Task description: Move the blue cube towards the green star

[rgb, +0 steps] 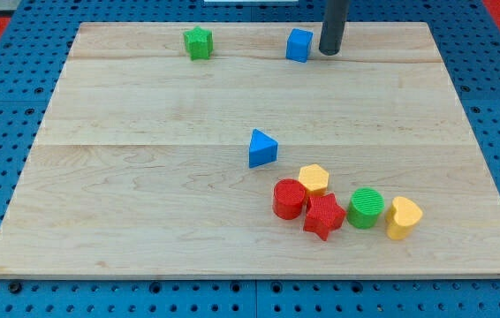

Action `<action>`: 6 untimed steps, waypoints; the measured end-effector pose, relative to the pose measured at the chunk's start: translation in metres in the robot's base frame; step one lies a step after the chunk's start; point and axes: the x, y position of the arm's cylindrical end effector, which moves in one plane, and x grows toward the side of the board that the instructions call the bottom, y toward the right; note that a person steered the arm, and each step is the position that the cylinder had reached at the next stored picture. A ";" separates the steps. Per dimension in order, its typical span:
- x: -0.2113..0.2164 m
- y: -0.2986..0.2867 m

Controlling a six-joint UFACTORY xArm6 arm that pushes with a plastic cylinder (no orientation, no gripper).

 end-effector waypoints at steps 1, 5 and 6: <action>-0.007 -0.009; 0.125 0.040; 0.197 0.066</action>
